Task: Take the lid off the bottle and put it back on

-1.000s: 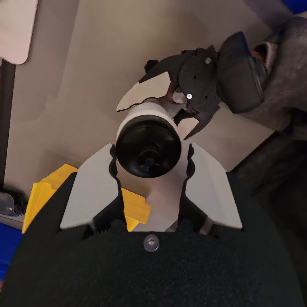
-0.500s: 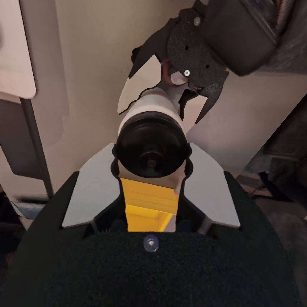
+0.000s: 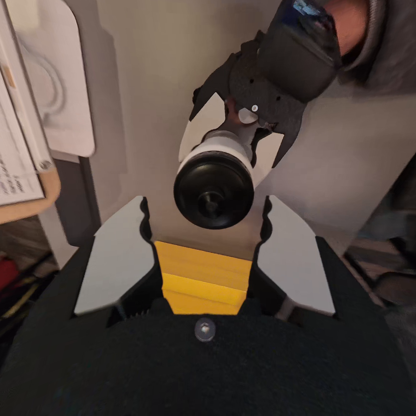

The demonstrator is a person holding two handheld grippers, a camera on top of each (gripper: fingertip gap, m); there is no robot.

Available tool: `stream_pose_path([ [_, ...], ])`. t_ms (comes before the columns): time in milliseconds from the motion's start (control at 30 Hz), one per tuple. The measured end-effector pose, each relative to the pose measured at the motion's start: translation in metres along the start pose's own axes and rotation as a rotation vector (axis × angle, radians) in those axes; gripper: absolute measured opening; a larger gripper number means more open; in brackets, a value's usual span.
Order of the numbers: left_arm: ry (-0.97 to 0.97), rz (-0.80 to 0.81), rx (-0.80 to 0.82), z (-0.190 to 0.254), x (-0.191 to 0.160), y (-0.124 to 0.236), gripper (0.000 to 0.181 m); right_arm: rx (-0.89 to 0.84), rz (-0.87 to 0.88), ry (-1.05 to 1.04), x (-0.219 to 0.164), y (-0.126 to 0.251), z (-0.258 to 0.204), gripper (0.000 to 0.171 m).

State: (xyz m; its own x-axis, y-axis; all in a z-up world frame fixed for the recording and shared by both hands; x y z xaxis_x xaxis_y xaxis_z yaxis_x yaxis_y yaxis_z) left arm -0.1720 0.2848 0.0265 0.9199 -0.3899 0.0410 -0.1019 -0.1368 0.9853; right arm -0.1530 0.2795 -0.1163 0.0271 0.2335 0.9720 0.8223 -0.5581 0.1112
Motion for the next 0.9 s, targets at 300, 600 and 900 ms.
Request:
stream_pose_path([
  [300, 0.144, 0.01, -0.118, 0.003, 0.001, -0.014, 0.074, 0.001, -0.003, 0.001, 0.0, 0.0, 0.0, 0.094],
  [600, 0.478, 0.0, -0.084, 0.008, 0.004, -0.01, 0.082, 0.002, -0.005, -0.002, -0.001, 0.001, -0.001, 0.094],
  [900, -0.025, 0.073, -0.094, -0.002, 0.001, -0.01, 0.083, 0.007, -0.003, -0.002, -0.001, 0.001, -0.001, 0.094],
])
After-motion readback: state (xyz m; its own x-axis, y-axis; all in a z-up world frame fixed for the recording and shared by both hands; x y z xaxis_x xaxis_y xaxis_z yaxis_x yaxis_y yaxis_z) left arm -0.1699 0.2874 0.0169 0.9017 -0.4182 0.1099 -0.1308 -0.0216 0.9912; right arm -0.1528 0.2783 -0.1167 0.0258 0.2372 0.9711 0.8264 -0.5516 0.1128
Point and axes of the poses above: each gripper's, where its closed fingertips meet, y back along the fingers, x out of its top, z = x × y across the jaws, the point moved 5 cm from there along y, back along the fingers, and after that the axes turned 15 degrees about -y, right-handed, at the moved point
